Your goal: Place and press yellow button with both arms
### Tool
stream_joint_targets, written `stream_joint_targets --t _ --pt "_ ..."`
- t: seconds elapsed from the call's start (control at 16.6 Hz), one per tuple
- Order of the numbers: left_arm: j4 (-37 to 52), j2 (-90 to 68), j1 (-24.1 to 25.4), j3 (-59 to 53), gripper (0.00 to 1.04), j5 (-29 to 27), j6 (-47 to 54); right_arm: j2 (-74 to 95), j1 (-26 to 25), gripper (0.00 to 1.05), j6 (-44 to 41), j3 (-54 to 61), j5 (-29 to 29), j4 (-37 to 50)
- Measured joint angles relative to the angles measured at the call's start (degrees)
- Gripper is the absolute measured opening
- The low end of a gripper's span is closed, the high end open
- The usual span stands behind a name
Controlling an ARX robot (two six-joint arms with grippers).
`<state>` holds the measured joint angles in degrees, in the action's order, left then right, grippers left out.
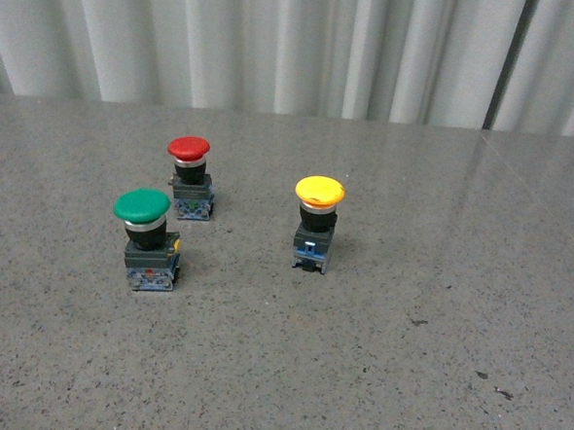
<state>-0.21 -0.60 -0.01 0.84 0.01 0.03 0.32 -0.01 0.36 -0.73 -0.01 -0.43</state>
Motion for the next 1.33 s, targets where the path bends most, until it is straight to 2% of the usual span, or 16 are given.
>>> stream_joint_targets --t 0.24,0.78,1.33 --pt "-0.1 0.0 0.0 0.0 0.98 0.0 0.0 -0.1 0.0 0.02 0.0 0.0 0.0 0.2" --pt "0.0 0.0 0.0 0.0 0.98 0.0 0.0 -0.1 0.0 0.99 0.0 0.0 0.0 0.2" --pt "0.0 0.0 0.0 0.0 0.98 0.0 0.0 -0.1 0.0 0.98 0.0 0.0 0.0 0.2"
